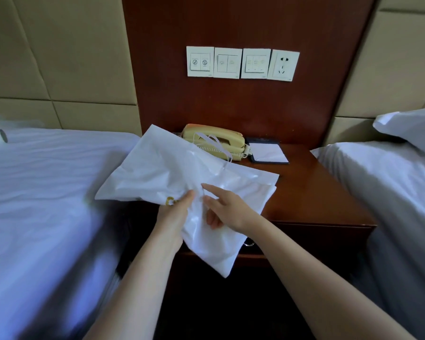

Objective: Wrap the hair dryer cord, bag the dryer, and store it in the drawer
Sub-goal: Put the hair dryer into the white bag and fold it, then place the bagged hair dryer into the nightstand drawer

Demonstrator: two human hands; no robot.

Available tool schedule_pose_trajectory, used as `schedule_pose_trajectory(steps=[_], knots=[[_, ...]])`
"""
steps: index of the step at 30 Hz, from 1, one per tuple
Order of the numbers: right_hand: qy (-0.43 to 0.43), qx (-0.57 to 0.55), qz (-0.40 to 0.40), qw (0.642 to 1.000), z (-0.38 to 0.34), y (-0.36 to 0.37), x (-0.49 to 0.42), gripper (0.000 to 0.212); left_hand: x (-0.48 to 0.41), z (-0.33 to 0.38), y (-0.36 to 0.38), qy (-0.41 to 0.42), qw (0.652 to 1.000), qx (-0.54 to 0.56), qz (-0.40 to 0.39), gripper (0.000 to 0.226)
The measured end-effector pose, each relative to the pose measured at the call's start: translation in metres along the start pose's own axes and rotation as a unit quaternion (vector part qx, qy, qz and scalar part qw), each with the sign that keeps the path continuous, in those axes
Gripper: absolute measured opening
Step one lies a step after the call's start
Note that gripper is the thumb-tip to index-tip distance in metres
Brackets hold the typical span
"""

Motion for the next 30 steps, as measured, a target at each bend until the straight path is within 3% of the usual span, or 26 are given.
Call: schedule_pose_trajectory(steps=[4, 10, 15, 18, 22, 24, 26, 30], knots=[[-0.050, 0.082, 0.048, 0.994, -0.013, -0.011, 0.008, 0.040, 0.004, 0.005, 0.001, 0.020, 1.000, 0.014, 0.013, 0.020], [-0.132, 0.134, 0.130, 0.974, -0.021, -0.033, 0.017, 0.036, 0.001, 0.018, -0.004, 0.051, 0.998, 0.032, 0.026, 0.043], [-0.150, 0.125, 0.148, 0.969, -0.021, -0.041, 0.025, 0.032, 0.005, 0.036, -0.006, 0.067, 0.997, 0.035, 0.009, 0.030], [-0.163, 0.076, 0.173, 0.968, -0.023, -0.048, 0.034, 0.025, 0.012, 0.047, -0.011, 0.077, 0.997, 0.030, 0.010, 0.006], [-0.174, 0.035, 0.210, 0.962, -0.027, -0.058, 0.057, 0.019, 0.027, 0.057, -0.032, 0.109, 0.994, 0.014, 0.023, 0.010], [-0.146, 0.050, 0.217, 0.964, -0.022, -0.062, 0.069, 0.027, 0.035, 0.057, -0.044, 0.118, 0.992, 0.009, 0.033, 0.021], [-0.071, 0.083, 0.201, 0.973, -0.008, -0.061, 0.080, 0.030, 0.042, 0.054, -0.053, 0.111, 0.993, 0.015, 0.038, 0.004], [0.043, 0.137, 0.194, 0.970, 0.028, -0.046, 0.101, 0.022, 0.050, 0.044, -0.065, 0.098, 0.993, 0.016, 0.057, 0.011]])
Point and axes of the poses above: each hand's wrist, its own x-axis away from the middle knuckle, its own y-axis out of the palm, z = x × y, the point moved 3 cm from there along -x, towards the middle knuckle, and after that the axes turned 4 degrees about -x, right-handed, at the moved point
